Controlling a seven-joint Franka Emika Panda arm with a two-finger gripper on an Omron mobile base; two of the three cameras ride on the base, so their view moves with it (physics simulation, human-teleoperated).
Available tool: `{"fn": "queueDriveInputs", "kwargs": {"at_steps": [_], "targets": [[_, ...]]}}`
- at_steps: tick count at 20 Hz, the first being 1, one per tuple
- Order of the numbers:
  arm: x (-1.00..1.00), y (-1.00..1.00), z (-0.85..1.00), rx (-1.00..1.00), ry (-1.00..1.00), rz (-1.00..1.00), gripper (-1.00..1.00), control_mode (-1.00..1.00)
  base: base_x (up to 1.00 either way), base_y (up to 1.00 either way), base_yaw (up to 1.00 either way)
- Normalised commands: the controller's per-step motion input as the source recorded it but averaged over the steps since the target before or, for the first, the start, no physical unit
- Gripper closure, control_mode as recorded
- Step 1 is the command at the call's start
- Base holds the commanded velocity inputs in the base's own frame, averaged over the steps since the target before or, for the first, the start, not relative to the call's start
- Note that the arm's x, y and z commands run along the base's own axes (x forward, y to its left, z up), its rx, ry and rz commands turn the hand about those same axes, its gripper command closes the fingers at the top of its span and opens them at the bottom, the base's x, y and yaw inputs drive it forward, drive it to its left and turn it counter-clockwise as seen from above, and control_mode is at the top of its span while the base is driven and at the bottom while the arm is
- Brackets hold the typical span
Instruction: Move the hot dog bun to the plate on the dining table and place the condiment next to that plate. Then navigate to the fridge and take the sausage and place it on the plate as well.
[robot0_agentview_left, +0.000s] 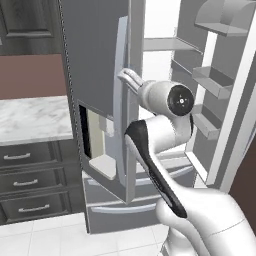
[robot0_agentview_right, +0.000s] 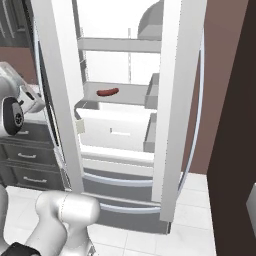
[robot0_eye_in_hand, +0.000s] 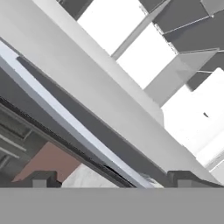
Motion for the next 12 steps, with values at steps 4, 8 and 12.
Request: {"fn": "queueDriveInputs", "kwargs": {"at_steps": [4,8,12], "targets": [[-0.46,-0.50,0.09,0.17,0.00,0.03,-1.00,-1.00,0.00,0.00,0.00],[-0.14,-0.55,0.12,0.23,0.00,0.08,-1.00,-1.00,0.00,0.00,0.00],[0.00,-0.59,0.11,0.27,0.03,0.13,-1.00,-1.00,0.00,0.00,0.00]]}}
